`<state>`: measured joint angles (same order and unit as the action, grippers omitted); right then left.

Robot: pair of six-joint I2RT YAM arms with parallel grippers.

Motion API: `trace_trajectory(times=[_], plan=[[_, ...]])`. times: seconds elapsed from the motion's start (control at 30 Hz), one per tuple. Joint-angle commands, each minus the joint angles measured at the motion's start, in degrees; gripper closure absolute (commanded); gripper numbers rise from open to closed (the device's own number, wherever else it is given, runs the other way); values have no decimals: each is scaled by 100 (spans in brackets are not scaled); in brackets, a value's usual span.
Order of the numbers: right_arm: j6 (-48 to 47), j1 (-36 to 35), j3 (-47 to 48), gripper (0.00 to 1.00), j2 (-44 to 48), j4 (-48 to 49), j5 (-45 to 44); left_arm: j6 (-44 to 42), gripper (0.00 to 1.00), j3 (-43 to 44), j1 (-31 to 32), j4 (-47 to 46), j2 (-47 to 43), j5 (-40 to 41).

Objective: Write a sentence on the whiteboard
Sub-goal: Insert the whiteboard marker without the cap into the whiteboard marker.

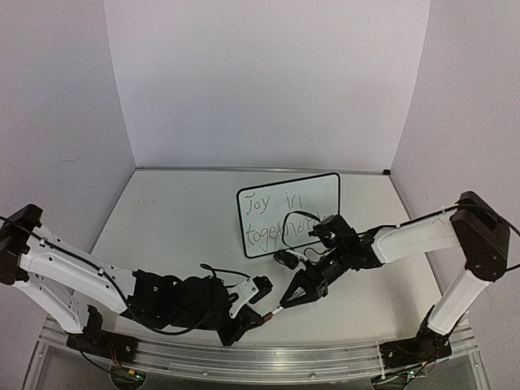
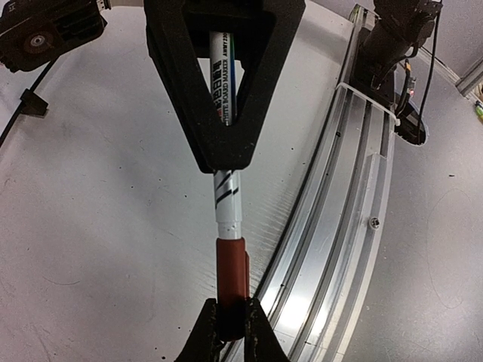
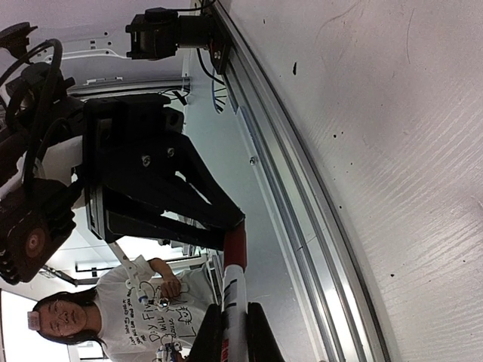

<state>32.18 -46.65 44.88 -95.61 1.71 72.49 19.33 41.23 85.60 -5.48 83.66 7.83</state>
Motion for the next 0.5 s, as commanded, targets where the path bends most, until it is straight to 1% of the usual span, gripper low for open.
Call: trace_trajectory(times=[0.0,0.47], plan=[[-22,-85,156,100,233,95,-2,-128,100,371,29,-662,-109,97],[-159,-312,186,100,255,97,-156,-14,100,511,-287,-870,-162,-618]])
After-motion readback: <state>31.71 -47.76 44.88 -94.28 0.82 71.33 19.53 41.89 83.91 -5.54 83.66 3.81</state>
